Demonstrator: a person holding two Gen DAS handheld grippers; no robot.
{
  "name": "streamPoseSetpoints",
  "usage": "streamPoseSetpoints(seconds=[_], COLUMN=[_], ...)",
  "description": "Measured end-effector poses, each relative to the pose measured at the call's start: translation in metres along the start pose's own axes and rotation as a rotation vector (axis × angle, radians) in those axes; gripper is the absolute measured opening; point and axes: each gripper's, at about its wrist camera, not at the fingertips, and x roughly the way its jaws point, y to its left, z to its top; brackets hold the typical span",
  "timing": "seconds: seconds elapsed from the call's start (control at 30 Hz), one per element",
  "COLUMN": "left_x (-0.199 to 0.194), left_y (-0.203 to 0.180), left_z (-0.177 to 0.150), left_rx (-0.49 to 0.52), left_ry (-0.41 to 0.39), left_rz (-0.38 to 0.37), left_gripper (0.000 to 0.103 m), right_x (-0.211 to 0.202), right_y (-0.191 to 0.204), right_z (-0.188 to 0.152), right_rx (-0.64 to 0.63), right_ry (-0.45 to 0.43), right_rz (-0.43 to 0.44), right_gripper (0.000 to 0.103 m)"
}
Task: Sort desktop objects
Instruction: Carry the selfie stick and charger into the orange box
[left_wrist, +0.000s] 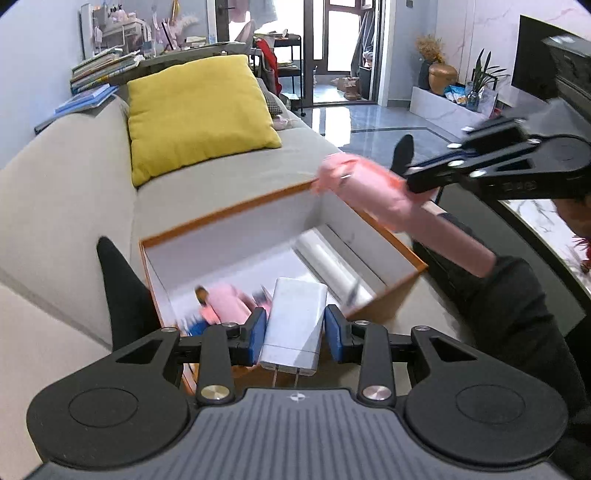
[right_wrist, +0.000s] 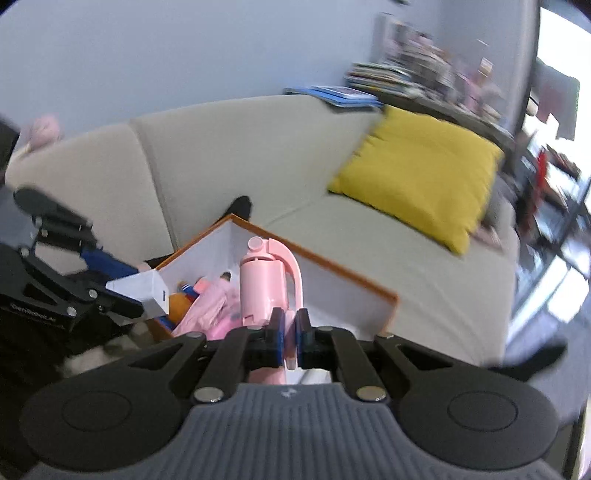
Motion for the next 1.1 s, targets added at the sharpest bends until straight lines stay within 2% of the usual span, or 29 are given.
streamPoseSetpoints(seconds=[0.1, 0.27, 0.43, 0.53, 0.7, 0.87, 0.93, 1.03, 1.07, 1.1], left_x=[0.015, 0.038, 0.056, 0.066, 0.079, 0.084, 0.085, 0.086, 0.086, 0.085], left_y=[0.010, 0.030, 0.050, 0.062, 0.076, 0.080, 0.079, 0.079, 0.078, 0.078], left_z=[0.010, 0.018, 0.021, 0.021, 0.019, 0.017, 0.016, 0.015, 0.015, 0.015], left_rx=[0.000, -0.013, -0.011, -0.025, -0.049, -0.052, -0.049, -0.052, -0.052, -0.050], left_ry=[0.018, 0.041, 0.056, 0.066, 0.074, 0.082, 0.086, 0.088, 0.088, 0.088], left_rz=[0.015, 0.024, 0.032, 0.036, 0.030, 0.027, 0.029, 0.025, 0.026, 0.027], left_gripper=[0.040, 0.039, 0.040, 0.040, 0.040, 0.040, 0.040, 0.040, 0.040, 0.040], right_x=[0.036, 0.106, 0.163, 0.185, 0.215, 0.232, 0.234, 0.232, 0.231, 0.230], right_y=[0.001, 0.001, 0.009, 0.013, 0.024, 0.025, 0.024, 0.021, 0.020, 0.018], right_z=[0.014, 0.022, 0.012, 0.004, -0.010, -0.020, -0.021, -0.016, -0.015, -0.013], right_rx=[-0.167, -0.365, -0.573, -0.662, -0.816, -0.856, -0.840, -0.790, -0.775, -0.751], right_ry=[0.004, 0.044, 0.046, 0.049, 0.045, 0.052, 0.048, 0.068, 0.079, 0.091], right_rz=[0.016, 0.078, 0.098, 0.132, 0.142, 0.138, 0.133, 0.168, 0.179, 0.199], right_gripper=[0.006, 0.006, 0.006, 0.006, 0.006, 0.006, 0.006, 0.006, 0.008, 0.017])
